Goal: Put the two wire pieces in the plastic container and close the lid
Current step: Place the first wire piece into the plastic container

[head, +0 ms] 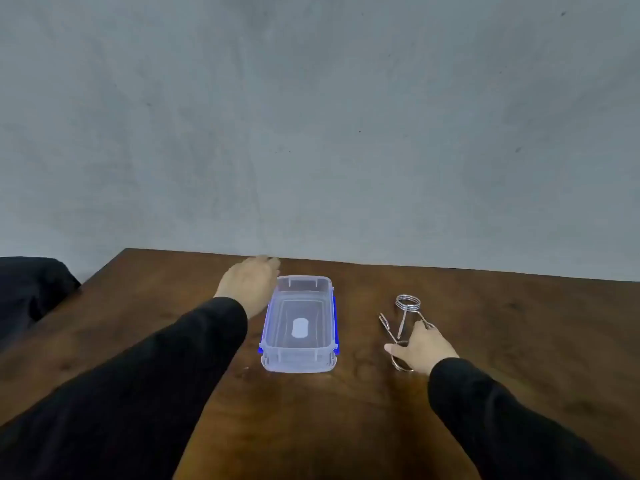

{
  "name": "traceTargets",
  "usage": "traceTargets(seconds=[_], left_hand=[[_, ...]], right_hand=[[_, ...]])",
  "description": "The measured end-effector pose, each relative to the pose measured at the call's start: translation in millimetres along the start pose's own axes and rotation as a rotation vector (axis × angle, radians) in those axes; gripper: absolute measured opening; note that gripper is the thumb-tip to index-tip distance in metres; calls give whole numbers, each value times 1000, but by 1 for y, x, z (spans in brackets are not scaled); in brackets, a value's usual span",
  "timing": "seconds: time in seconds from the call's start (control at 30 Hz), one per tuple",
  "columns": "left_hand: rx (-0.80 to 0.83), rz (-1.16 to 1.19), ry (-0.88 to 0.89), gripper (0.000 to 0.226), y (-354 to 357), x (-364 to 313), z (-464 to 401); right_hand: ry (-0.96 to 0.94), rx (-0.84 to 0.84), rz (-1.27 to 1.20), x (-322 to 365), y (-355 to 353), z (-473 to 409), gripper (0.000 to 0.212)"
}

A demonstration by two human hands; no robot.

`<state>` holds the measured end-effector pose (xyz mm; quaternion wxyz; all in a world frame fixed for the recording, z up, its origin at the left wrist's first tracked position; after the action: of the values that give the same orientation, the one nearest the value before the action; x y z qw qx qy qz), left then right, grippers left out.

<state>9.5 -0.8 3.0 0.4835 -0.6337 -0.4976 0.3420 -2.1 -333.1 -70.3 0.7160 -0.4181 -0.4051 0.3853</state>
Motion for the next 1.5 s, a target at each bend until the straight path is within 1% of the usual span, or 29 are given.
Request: traceTargets(seconds=[0.07,0.13,0.2,0.27,0.37,0.5,0.73,0.87,1.0,1.13,1.27,1.33,1.43,1.5], left_hand=[[39,26,-74,17,14,14,12],[108,33,-128,26,34,22,30],[160,69,-154,37,53,25,45],[174,97,-176,41,69,27,55],[211,121,-208,41,92,28,65],[238,156,-243,39,109,23,71],[141,214,-288,44,128,21,79],[122,228,-295,44,129,21,81],[116,231,-296,44,128,20,82],[106,237,-299,43,127,20,83],[89,239,-291,42,126,21,84],[81,248,-290,42,127,22,84],[64,247,-289,41,128,23,85],[57,249,-287,41,128,24,84]], right_hand=[[49,-23,-18,1,6,1,99],[54,-67,-35,-1,13,4,99],[46,-77,-43,2,20,4,91],[36,-90,-48,5,24,5,80],[27,-128,-53,4,28,6,67],[13,-183,-138,-1,35,6,59],[-41,-213,-257,-6,39,7,55],[-89,-246,-304,3,35,10,53],[-163,-218,-369,28,24,17,53],[-325,-207,-431,78,10,28,48],[-455,-98,-360,135,4,43,37],[-456,-65,-296,159,8,49,31],[-394,-2,-210,182,22,46,22],[-351,47,-171,188,32,42,22]])
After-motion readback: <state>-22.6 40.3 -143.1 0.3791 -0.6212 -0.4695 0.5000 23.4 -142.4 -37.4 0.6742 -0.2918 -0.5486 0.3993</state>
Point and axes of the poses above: each hand's wrist, its own z-axis away from the middle knuckle, its own y-axis out of the palm, x = y × z, the point moved 1 cm from there along -z, towards the middle knuckle, and after that the axes turned 11 degrees about y, right-handed, at the moved point
